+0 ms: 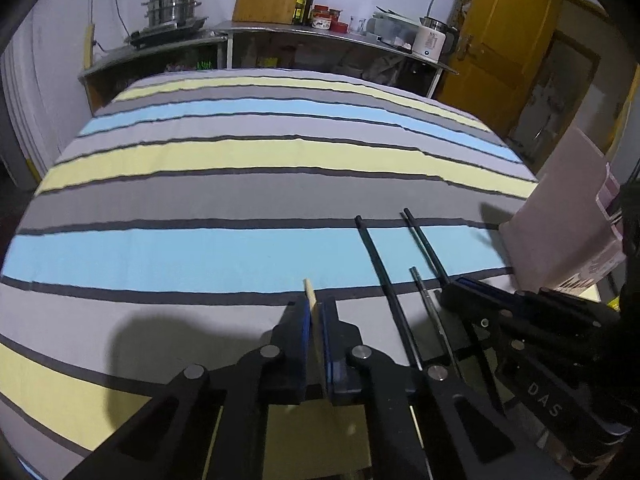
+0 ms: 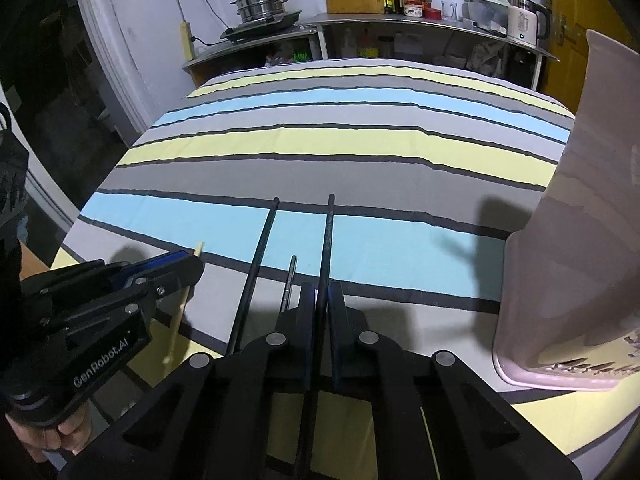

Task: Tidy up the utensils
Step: 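Lift and carry both held chopsticks toward the pink holder, then lower both held chopsticks into the pink holder and open both tools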

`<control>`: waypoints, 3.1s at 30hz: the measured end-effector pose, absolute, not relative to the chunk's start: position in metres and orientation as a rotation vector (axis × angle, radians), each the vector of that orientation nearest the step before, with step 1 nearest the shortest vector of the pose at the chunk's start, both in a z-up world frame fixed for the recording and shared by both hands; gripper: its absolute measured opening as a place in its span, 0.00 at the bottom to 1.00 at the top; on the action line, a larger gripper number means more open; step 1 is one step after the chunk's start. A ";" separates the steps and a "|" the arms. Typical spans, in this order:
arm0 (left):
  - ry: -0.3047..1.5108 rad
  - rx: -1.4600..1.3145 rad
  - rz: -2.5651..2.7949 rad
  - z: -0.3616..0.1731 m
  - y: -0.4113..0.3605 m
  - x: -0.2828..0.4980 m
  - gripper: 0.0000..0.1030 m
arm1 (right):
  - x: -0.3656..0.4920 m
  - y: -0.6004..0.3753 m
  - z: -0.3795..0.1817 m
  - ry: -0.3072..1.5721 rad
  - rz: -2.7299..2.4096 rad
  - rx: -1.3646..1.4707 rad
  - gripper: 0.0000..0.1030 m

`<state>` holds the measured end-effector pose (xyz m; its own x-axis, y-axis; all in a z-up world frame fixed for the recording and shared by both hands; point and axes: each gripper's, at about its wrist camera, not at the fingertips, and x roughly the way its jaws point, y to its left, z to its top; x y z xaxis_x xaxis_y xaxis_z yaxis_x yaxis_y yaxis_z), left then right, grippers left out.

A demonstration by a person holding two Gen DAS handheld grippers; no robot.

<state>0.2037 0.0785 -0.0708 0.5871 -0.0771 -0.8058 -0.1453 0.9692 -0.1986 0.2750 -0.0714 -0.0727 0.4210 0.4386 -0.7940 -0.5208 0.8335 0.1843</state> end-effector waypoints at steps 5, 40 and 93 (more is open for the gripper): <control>0.922 -0.274 0.026 -0.057 0.085 0.198 0.05 | 0.271 -0.074 -0.063 0.943 0.614 -0.080 0.05; 0.705 -0.221 -0.130 0.098 0.075 0.110 0.04 | 0.211 -0.122 0.045 0.708 0.636 0.017 0.05; 0.596 -0.162 -0.399 0.179 -0.065 0.239 0.04 | 0.241 -0.268 0.142 0.490 0.364 0.179 0.05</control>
<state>0.2392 -0.0654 0.1791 0.7539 -0.4100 -0.5133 0.3179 0.9114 -0.2612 0.2414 -0.2677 0.1418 0.8199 0.3823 -0.4262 -0.2974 0.9205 0.2535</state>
